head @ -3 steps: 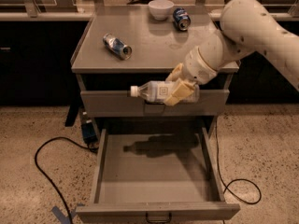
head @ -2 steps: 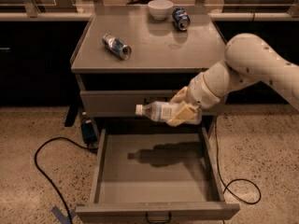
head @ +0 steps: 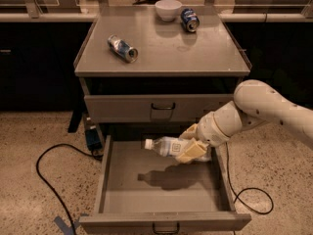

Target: Place blue plastic bottle into middle drawer

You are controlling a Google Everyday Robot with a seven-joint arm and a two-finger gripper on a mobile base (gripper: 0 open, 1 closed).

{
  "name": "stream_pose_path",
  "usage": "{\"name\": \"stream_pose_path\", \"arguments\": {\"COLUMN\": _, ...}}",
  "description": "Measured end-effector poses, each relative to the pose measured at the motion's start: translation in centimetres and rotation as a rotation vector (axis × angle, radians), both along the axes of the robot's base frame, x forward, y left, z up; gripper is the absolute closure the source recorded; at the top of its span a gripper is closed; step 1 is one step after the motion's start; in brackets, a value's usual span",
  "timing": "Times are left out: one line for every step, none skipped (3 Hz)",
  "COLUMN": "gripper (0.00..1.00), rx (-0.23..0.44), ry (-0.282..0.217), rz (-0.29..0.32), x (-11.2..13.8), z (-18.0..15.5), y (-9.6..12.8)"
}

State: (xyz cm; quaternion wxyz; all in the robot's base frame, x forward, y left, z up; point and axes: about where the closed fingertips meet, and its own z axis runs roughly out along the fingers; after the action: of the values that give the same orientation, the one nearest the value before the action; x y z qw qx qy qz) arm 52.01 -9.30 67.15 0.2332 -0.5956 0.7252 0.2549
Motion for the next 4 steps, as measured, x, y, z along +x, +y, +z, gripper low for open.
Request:
{"name": "stream_pose_path", "arguments": {"gripper": 1.0, "rx": 0.0, "ry": 0.0, "rz": 0.0, "x": 0.0, "z": 0.0, "y": 0.0}}
{"name": "stream_pose_path", "arguments": {"gripper": 1.0, "rx": 0.015, "ry": 0.044, "rz": -0.006, "x": -1.2, "z": -4.0, "y": -0.1}}
{"name": "stream_pose_path", "arguments": {"gripper": 1.0, "rx": 0.032, "ry": 0.108, "rz": -0.014, "x": -3.0, "z": -9.5, "y": -0.5}}
{"name": "stream_pose_path", "arguments": {"gripper": 1.0, "rx": 0.092, "ry": 0.162, "rz": -0.081, "x": -4.9, "z": -14.9, "y": -1.8}}
